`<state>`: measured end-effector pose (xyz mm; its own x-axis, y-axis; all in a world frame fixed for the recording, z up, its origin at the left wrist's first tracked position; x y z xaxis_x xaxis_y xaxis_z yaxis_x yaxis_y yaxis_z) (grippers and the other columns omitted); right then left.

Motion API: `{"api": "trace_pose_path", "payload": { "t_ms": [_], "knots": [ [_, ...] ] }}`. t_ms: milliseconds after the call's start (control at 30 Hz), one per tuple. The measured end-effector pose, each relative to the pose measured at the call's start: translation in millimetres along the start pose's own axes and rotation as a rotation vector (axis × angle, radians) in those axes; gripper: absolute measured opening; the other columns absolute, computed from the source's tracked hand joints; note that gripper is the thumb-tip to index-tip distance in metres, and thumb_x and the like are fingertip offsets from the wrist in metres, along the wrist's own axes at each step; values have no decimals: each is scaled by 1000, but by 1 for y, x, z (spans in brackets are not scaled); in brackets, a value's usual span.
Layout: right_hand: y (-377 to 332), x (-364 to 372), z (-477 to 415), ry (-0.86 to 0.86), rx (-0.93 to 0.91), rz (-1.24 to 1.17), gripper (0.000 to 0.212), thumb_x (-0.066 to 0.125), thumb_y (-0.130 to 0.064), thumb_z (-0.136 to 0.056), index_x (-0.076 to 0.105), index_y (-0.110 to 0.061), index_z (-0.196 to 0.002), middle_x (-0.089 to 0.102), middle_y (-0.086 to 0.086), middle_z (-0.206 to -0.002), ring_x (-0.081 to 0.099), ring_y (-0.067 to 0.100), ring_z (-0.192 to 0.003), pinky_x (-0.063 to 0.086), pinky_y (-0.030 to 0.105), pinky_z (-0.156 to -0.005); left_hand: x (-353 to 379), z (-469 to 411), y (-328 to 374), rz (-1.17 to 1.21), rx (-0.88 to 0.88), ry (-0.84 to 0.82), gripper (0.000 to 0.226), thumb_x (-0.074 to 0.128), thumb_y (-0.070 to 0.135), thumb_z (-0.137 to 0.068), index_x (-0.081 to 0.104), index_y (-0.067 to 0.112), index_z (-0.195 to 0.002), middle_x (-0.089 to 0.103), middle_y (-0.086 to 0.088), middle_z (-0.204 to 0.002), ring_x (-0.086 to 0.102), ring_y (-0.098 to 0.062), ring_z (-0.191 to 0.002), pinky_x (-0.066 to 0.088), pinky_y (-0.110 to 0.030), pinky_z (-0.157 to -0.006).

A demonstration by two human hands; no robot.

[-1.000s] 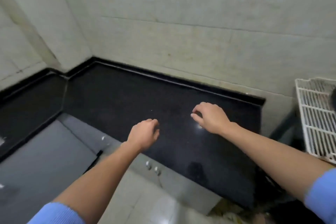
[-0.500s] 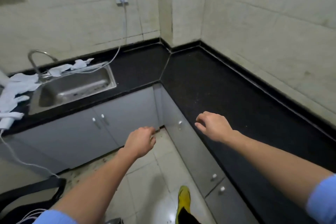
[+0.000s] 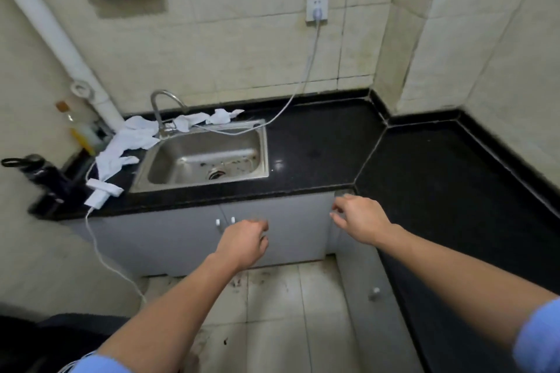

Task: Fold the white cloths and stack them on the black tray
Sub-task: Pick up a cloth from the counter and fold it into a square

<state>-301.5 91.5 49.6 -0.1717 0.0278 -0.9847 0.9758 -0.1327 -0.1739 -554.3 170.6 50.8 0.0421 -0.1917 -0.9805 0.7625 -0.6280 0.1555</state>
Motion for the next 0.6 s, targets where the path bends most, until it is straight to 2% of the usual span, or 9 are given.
{"api": "trace_pose_path", "payload": {
  "t_ms": [333,467,600],
  "knots": [
    [-41,27,-173,-114,-141,26,30,47,-43,-94,57,-26,-116,60,-2,-115,60,25,-103,46,36,-81,-6,-90,-119,26,-167,-12,27,47,29,-89,56,20,-113,62,-4,-113,58,-27,-105,46,-36,-81],
    [-49,29,-249,-109,-117,19,30,48,-45,-93,56,-28,-116,60,-4,-115,60,22,-101,47,35,-81,-25,-146,-168,44,-180,18,19,49,31,-90,57,21,-103,63,-1,-106,60,-24,-95,46,-35,-76],
    [-59,25,-319,-90,-87,10,29,50,-44,-92,58,-27,-115,61,-4,-109,62,21,-95,51,37,-79,-47,-198,-213,86,-169,59,21,49,29,-90,59,21,-107,65,-3,-103,61,-24,-92,50,-37,-79]
  ]
}}
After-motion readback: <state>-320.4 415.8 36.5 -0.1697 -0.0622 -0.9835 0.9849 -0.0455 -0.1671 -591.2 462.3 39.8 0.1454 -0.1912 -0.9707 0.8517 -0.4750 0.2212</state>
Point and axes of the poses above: each hand's wrist, its own z-axis away from the middle knuckle, its own x-axis out of the palm, y = z × x, the point moved 2 cm from there along -z, towards the middle knuckle
